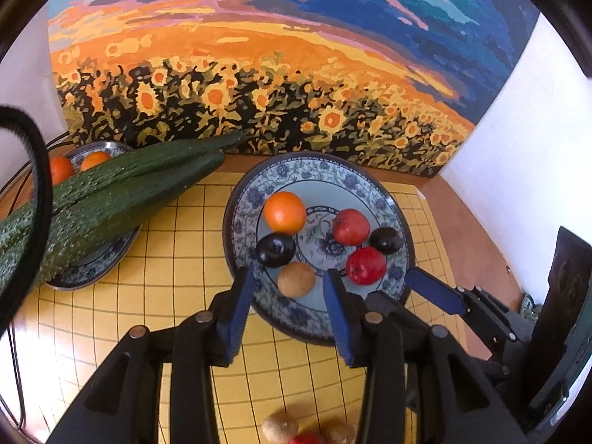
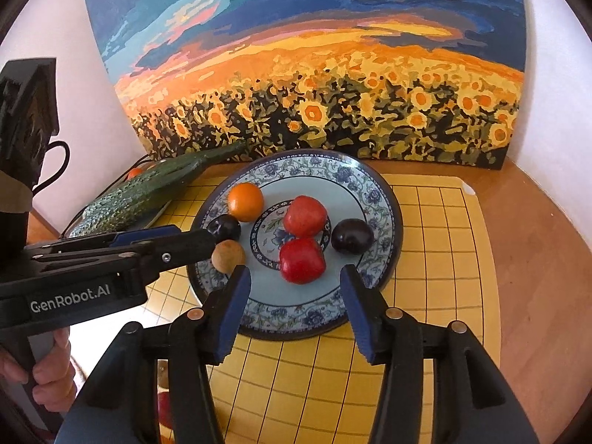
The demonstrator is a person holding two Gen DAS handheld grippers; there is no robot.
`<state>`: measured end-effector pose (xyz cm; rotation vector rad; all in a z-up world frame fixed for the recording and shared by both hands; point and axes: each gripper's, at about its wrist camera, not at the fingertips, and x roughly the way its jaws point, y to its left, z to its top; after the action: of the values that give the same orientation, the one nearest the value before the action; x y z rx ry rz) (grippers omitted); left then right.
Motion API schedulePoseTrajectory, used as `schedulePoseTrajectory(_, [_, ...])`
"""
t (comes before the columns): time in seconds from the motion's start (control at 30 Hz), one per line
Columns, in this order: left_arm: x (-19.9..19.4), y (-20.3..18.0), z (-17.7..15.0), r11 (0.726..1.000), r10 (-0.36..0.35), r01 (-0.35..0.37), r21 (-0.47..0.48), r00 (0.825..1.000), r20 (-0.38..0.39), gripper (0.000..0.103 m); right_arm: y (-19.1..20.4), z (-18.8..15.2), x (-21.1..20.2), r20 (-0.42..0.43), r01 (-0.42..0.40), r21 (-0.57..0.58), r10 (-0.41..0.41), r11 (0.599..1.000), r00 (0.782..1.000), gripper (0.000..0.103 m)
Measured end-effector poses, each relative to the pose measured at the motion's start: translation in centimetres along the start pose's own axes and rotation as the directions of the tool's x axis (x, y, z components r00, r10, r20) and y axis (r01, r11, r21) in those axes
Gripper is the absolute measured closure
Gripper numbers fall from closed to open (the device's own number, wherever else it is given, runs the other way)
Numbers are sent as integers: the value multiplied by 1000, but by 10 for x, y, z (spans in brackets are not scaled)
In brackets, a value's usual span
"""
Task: Organize fruits
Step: 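Lower the plum and apple onto the plate and open both grippers, then withdraw both grippers from the plate toward the remaining fruits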
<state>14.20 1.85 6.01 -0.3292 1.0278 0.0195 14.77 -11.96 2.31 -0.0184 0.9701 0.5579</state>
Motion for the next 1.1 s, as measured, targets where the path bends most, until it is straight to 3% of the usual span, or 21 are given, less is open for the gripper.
schedulePoseTrajectory(1.1, [-56, 15, -56, 999, 35, -35, -40, 999, 6, 62, 10, -38, -54, -23, 0, 12, 0, 1000, 1000, 51])
